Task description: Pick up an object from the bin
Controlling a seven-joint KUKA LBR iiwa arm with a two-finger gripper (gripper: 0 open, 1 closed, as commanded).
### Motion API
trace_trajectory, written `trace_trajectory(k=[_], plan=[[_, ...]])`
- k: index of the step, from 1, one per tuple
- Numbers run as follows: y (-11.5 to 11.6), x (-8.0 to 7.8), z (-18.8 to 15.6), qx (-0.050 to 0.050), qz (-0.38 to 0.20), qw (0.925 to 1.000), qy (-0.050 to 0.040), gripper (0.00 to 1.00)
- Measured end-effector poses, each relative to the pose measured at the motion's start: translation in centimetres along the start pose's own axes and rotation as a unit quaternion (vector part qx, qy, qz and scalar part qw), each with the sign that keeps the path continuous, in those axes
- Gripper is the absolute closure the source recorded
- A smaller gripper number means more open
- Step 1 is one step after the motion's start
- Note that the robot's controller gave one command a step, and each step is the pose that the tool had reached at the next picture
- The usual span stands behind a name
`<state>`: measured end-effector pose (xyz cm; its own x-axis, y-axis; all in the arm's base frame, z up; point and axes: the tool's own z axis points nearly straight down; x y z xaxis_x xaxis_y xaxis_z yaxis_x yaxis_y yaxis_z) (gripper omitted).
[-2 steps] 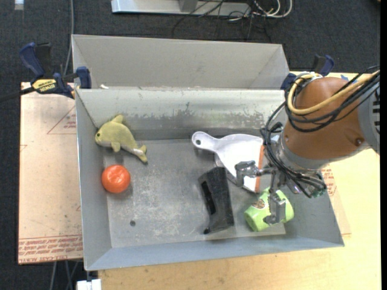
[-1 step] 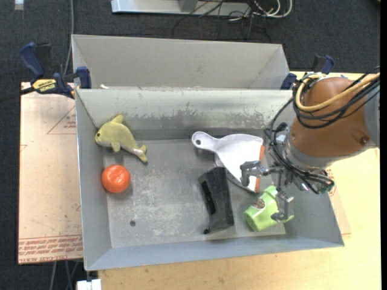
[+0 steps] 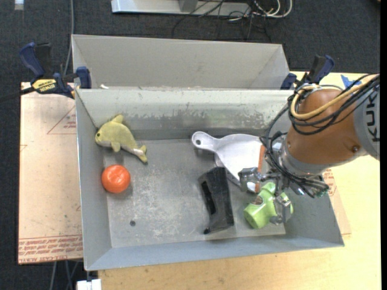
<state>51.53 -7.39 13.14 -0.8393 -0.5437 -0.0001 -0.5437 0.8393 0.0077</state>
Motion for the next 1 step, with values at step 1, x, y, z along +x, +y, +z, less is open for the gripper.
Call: trace_trajectory(k=[1], plan=[[3.30, -0.83, -14.21, 0.003, -0.158, 0.9874, -0.0035, 0.00]])
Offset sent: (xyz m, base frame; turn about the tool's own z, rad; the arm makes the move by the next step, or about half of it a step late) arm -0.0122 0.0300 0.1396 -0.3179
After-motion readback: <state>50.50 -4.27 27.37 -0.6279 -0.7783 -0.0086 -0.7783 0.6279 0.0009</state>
